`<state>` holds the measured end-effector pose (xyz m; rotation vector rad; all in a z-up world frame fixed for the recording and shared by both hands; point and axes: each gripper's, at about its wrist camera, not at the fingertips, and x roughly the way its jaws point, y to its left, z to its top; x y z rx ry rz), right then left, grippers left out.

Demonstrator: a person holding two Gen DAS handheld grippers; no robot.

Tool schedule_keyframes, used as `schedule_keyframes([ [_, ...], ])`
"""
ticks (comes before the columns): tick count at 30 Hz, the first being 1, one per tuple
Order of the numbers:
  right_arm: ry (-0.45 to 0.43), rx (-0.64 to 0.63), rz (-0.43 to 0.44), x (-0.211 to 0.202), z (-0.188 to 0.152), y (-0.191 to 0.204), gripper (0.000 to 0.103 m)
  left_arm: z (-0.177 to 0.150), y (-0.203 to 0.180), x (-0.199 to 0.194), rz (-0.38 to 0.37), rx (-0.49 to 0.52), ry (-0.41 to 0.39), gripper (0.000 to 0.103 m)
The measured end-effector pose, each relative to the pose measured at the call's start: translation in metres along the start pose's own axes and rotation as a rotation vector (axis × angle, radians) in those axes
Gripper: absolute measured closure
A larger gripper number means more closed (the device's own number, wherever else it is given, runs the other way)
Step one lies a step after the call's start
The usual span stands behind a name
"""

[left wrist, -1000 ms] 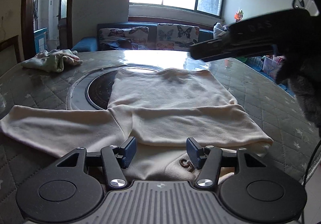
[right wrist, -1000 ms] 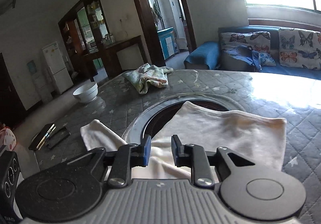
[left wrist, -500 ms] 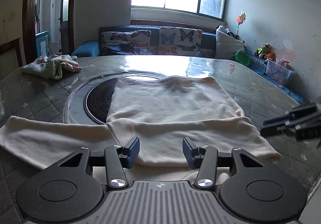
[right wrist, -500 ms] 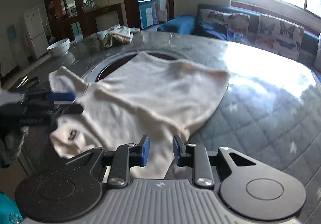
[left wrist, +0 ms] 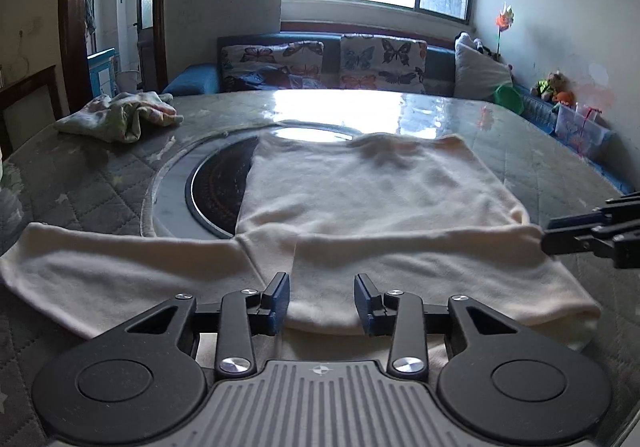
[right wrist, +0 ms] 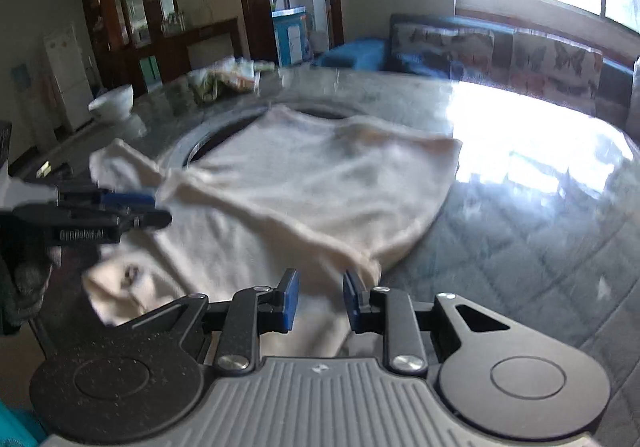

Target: Fold clothes

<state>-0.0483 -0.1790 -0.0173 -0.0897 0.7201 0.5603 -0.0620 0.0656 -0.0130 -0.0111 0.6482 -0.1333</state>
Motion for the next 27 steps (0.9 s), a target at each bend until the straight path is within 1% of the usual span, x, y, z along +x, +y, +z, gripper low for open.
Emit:
schedule_keyframes([
  [3,-0.012,-0.003,0.01,0.007,0.006,0.001,0.079,0.004,-0.007,0.0,-0.018,0.011,-0.011,0.064],
  [7,0.019,0.008,-0.004,0.025,0.008,-0.002,0.08,0.007,-0.012,0.008,-0.026,0.031,-0.006,0.064],
  [10,0.019,0.037,-0.004,0.028,0.007,-0.006,0.081,0.011,-0.009,0.016,-0.028,0.012,-0.004,0.064],
  [15,0.002,0.005,-0.006,0.023,0.008,0.003,0.079,0.016,-0.004,0.025,-0.037,-0.026,-0.009,0.064],
  [17,0.012,0.007,-0.009,0.026,0.006,0.003,0.079,0.015,-0.003,0.033,-0.023,-0.027,0.007,0.064],
  [19,0.019,0.012,-0.013,0.029,0.004,0.002,0.079,0.015,-0.001,0.035,-0.016,-0.033,0.003,0.065],
  [22,0.005,0.005,-0.008,0.024,0.006,0.006,0.079,0.016,0.005,0.028,-0.022,-0.055,-0.012,0.065],
  [25,-0.001,-0.017,0.01,0.018,0.007,0.013,0.078,0.015,0.015,0.014,0.008,-0.07,-0.044,0.064],
  [27,0.004,-0.042,0.023,0.017,0.005,0.021,0.077,0.013,0.028,0.005,0.049,-0.094,-0.052,0.064],
])
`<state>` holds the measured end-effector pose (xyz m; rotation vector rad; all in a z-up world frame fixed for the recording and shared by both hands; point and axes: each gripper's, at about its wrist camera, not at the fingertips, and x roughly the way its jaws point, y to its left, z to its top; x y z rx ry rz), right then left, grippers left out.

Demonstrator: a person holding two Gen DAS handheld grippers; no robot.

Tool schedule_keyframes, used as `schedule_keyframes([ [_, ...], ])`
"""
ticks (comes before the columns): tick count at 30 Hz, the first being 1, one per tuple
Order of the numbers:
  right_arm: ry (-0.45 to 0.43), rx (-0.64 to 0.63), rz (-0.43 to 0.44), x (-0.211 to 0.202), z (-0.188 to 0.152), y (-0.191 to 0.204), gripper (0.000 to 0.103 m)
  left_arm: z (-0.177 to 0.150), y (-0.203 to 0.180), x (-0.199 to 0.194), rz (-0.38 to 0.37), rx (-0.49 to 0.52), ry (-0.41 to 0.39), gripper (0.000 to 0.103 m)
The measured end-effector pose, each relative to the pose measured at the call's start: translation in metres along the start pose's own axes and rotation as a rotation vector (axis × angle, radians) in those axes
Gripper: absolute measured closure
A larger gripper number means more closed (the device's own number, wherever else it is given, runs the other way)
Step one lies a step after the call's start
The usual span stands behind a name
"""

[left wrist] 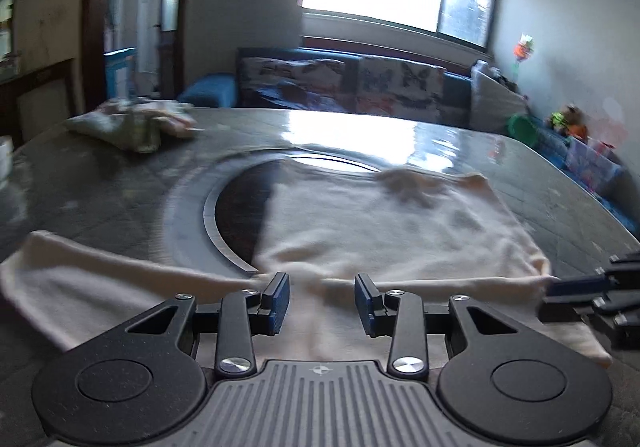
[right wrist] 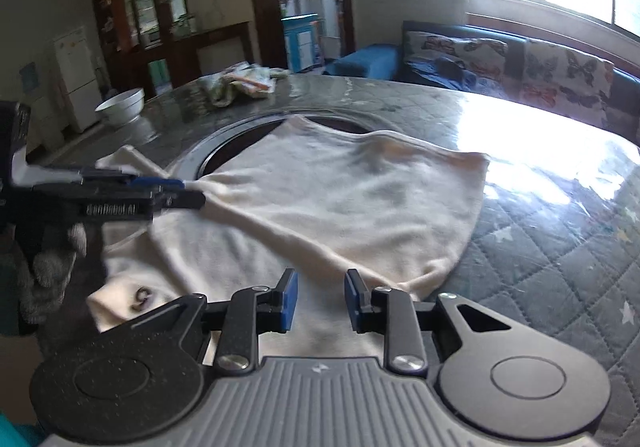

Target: Fold clothes

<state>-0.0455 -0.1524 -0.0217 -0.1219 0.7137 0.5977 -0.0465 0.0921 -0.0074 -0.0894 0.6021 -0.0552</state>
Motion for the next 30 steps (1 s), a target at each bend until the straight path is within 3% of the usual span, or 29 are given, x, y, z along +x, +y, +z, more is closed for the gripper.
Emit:
schedule_keyframes([
  [3,0.014,-0.04,0.022,0.002,-0.005,0.012,0.07,-0.001,0.026,-0.009,0.097,-0.042,-0.009,0.064],
  [9,0.034,-0.065,0.038,0.006,-0.013,0.022,0.07,0.0,0.089,-0.017,0.364,-0.152,-0.013,0.063],
  [16,0.019,-0.067,0.041,0.0,-0.012,0.022,0.068,0.002,0.145,-0.017,0.589,-0.258,-0.024,0.058],
  [18,0.018,-0.068,0.039,-0.001,-0.013,0.023,0.068,0.002,0.156,-0.012,0.615,-0.284,-0.006,0.058],
  [25,0.012,-0.056,0.038,-0.007,-0.015,0.024,0.063,0.002,0.17,-0.001,0.594,-0.321,0.019,0.06],
  [30,0.011,-0.043,0.031,-0.008,-0.017,0.022,0.062,0.005,0.168,0.001,0.546,-0.32,0.003,0.092],
])
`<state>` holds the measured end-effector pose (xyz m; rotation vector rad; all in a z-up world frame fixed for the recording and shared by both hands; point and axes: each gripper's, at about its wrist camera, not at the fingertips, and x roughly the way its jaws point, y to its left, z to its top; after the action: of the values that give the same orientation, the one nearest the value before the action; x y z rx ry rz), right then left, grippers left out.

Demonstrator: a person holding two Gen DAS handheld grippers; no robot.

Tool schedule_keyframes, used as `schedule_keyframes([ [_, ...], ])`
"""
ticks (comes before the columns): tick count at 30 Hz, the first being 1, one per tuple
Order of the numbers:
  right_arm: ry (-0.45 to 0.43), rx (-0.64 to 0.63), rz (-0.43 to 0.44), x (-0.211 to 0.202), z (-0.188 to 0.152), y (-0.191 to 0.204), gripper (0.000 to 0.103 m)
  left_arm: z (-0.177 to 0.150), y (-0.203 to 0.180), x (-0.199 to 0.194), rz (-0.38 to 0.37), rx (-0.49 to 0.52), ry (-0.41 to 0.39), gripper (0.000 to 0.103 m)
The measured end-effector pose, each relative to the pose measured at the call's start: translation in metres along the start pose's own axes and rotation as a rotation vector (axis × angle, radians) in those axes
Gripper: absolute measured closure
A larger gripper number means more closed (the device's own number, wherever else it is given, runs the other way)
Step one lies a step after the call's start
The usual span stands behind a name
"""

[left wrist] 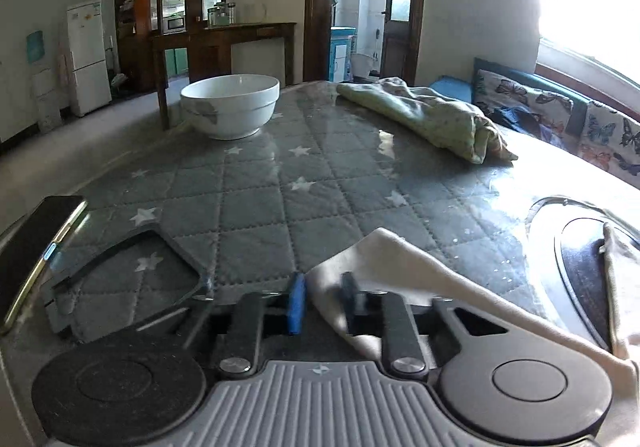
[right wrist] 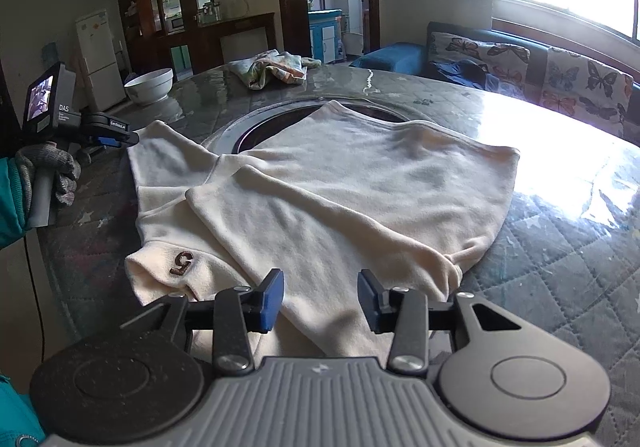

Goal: Fold clothes
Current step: 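Grasp the other sleeve with the left gripper and fold it across the body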

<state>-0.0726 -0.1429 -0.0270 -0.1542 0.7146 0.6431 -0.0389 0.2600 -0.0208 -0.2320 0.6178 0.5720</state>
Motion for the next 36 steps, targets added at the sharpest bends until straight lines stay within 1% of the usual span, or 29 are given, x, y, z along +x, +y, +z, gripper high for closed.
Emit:
schedule_keyframes([
  [3,-0.005,0.005,-0.002,-0.003,-0.001,0.0,0.062,0.005,-0.001,-0.009,-0.047,-0.018,-0.018,0.097],
  [6,-0.014,0.011,-0.001,-0.006,-0.001,-0.001,0.062,0.01,-0.008,-0.03,-0.121,-0.02,-0.056,0.097],
  [10,-0.029,0.025,-0.004,-0.01,-0.002,-0.003,0.062,0.019,-0.029,-0.064,-0.247,-0.004,-0.096,0.097],
  [13,-0.041,0.036,-0.005,-0.014,-0.003,-0.004,0.062,0.022,-0.052,-0.092,-0.349,0.028,-0.126,0.097],
  [18,-0.063,0.055,-0.013,-0.023,-0.005,-0.008,0.062,0.021,-0.092,-0.128,-0.513,0.08,-0.138,0.097],
  [22,-0.075,0.081,-0.027,-0.03,-0.01,-0.014,0.062,0.014,-0.122,-0.149,-0.652,0.101,-0.114,0.097],
  [25,-0.081,0.109,-0.038,-0.034,-0.014,-0.02,0.062,0.002,-0.148,-0.16,-0.734,0.15,-0.1,0.097],
  [28,-0.088,0.131,-0.053,-0.04,-0.019,-0.025,0.062,-0.015,-0.171,-0.163,-0.792,0.186,-0.055,0.097],
  [32,-0.093,0.157,-0.078,-0.047,-0.024,-0.032,0.062,-0.039,-0.19,-0.169,-0.857,0.24,-0.013,0.097],
  [36,-0.094,0.18,-0.1,-0.052,-0.028,-0.039,0.062,-0.058,-0.203,-0.166,-0.895,0.273,0.028,0.097],
])
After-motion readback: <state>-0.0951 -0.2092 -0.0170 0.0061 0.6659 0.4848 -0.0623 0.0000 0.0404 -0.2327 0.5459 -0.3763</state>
